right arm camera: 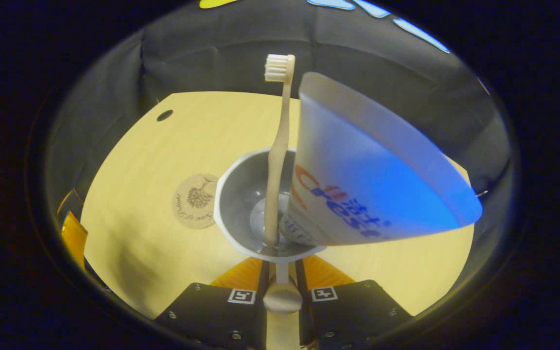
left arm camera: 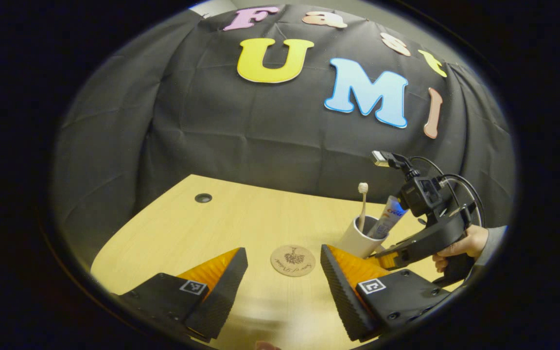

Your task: Put the toothbrush and toothpaste on the desktop into the cup, then pick up the cup and place it on the coaster on the desktop.

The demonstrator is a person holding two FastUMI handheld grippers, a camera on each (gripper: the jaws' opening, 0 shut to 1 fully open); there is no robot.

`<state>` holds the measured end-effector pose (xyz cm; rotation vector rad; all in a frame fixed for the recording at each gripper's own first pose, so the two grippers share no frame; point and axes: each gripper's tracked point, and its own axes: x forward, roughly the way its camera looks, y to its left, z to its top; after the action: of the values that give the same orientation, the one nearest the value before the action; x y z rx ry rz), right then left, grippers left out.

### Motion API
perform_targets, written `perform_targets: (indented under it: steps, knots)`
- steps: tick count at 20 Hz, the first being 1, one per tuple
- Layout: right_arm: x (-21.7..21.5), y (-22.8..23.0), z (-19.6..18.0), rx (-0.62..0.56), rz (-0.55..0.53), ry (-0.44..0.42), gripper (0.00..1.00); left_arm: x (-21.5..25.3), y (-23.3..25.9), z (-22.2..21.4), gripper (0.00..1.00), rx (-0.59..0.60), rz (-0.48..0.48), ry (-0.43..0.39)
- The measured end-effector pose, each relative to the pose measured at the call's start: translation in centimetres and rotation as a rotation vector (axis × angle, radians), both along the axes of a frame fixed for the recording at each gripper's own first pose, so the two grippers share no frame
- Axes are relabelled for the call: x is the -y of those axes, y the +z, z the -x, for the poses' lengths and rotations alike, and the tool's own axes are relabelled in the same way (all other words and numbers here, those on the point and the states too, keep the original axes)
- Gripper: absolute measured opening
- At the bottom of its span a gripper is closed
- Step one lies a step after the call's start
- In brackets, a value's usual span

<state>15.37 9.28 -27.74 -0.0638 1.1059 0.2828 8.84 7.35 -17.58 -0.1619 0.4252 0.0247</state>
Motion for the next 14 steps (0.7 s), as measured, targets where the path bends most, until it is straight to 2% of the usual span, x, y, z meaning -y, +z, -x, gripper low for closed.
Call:
perform_targets:
  steps: [6,7,9,12,13,14]
  knots:
    - [-4.8,1.1,0.2,-0.005,-0.055,0.039,0.26,-2.3,0.0,2.3,0.96,-0.003,-0.007,0.012]
    - [-5.6,1.2,0.2,-0.007,-0.064,0.042,0.22,-2.6,-0.1,2.5,0.96,-0.004,-0.008,0.014]
    - [-7.0,1.3,0.1,-0.011,-0.081,0.049,0.26,-3.4,-0.2,3.2,0.96,-0.010,0.000,0.020]
    - [-8.9,1.4,-0.1,-0.010,-0.073,0.064,0.26,-4.6,-0.5,4.0,0.96,-0.020,0.010,0.030]
    - [-9.4,1.3,-0.2,-0.009,-0.068,0.067,0.30,-5.0,-0.8,4.1,0.96,-0.023,0.010,0.034]
    - [-9.8,1.2,-0.2,-0.010,-0.067,0.067,0.22,-5.4,-0.8,4.3,0.96,-0.027,0.012,0.038]
